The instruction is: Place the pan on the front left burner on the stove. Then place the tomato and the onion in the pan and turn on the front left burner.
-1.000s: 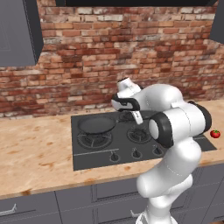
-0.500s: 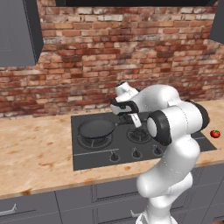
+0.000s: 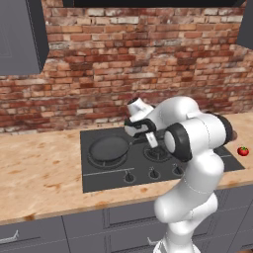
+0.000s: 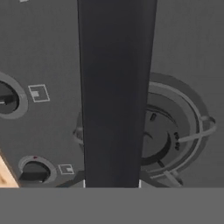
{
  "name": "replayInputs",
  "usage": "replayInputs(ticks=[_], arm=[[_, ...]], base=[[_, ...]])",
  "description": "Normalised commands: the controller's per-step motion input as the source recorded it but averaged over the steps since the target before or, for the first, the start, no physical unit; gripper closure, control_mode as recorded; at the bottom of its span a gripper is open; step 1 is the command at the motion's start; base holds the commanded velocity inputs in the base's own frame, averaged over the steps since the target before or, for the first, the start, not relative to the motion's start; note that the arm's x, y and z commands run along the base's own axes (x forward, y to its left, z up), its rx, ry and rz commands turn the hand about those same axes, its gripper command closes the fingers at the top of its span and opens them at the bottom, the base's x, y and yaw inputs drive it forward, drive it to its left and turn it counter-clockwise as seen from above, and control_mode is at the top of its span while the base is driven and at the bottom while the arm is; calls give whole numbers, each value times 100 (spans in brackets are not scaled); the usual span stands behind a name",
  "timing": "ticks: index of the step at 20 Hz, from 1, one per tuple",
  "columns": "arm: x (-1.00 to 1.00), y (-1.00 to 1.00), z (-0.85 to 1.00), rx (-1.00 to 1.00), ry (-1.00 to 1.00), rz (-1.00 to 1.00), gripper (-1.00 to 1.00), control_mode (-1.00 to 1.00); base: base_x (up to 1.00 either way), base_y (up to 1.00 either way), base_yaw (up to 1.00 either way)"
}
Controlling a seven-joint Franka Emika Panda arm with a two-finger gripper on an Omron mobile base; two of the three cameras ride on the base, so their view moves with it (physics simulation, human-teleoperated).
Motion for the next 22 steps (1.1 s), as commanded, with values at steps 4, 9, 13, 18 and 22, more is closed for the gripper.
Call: replayInputs(ticks=[4, 9, 13, 18, 22], arm=[[33, 1, -18, -1, -1, 0, 100, -100], [52, 13, -22, 0, 0, 0, 100, -100], [27, 31, -28, -1, 0, 0, 100, -100], [0, 37, -41, -5, 0, -1, 100, -100], [10, 17, -47, -6, 0, 0, 100, -100]], base=[[0, 0, 0], [0, 0, 0], [0, 0, 0], [0, 0, 0], [0, 0, 0]])
